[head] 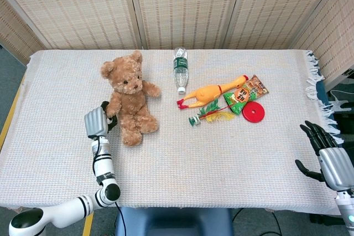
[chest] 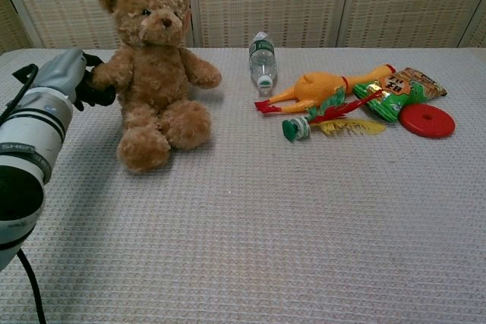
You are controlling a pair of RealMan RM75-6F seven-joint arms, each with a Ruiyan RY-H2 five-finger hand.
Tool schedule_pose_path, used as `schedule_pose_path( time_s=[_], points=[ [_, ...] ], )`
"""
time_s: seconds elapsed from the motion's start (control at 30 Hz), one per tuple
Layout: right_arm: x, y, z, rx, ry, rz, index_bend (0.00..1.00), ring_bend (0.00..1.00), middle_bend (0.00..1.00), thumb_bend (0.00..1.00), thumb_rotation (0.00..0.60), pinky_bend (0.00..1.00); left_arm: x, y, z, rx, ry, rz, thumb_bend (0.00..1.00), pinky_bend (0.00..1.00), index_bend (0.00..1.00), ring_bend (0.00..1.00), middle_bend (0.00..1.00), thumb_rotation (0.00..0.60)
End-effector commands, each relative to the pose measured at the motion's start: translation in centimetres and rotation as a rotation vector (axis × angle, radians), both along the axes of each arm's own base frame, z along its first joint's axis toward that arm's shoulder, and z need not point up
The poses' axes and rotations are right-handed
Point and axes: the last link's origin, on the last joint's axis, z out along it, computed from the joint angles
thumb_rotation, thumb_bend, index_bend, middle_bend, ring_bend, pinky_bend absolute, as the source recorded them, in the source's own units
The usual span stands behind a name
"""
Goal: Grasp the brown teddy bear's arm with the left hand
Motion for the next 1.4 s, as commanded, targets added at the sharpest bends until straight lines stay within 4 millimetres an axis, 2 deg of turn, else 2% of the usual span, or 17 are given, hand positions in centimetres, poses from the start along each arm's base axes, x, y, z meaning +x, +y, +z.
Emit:
schedule_pose_path(
  time_s=[0.03, 0.33, 0.63, 0.93, 1.23, 1.4],
  points=[
    [0.0, 0.0, 0.0, 0.003, 0.0, 0.002, 0.0, 0.0, 0.0, 0.19, 0.6, 0.13, -0.1, -0.1, 0.4, 0.081, -0.013, -0.057, 0.54, 0.55, 0.46, 0.54, 0.65, 0.6],
    [0.0, -0.1, 0.0, 0.001, 0.001, 0.003, 0.0, 0.0, 0.0, 0.19, 0.6, 0.13, -0.9, -0.4, -0.6, -0.108, 0.04, 0.063, 0.54, 0.55, 0.47, 0.54, 0.65, 0.6],
    [0.0, -0.1, -0.1, 0.004, 0.006, 0.003, 0.0, 0.0, 0.0, 0.19, 0.6, 0.13, -0.3, -0.4, 0.1, 0.062, 0.008, -0.066, 0.53, 0.55, 0.44, 0.54, 0.64, 0.6],
    [0.1, -0.2, -0.2, 0.006, 0.004, 0.003, 0.0, 0.0, 0.0, 0.19, 0.6, 0.13, -1.0, -0.5, -0.7, -0.073, 0.021, 0.013, 0.53, 0.56, 0.47, 0.54, 0.65, 0.6],
    [0.1, -0.3, -0.2, 0.002, 0.005, 0.0, 0.0, 0.0, 0.0, 0.19, 0.6, 0.13, -0.1, -0.4, 0.2, 0.081, 0.012, -0.109, 0.53, 0.56, 0.43, 0.52, 0.62, 0.6],
    [0.1, -0.4, -0.2, 0.003, 0.005, 0.003, 0.0, 0.0, 0.0, 0.19, 0.6, 0.13, -0.5, -0.4, -0.3, 0.02, 0.014, -0.109, 0.53, 0.56, 0.46, 0.53, 0.65, 0.6]
  ],
)
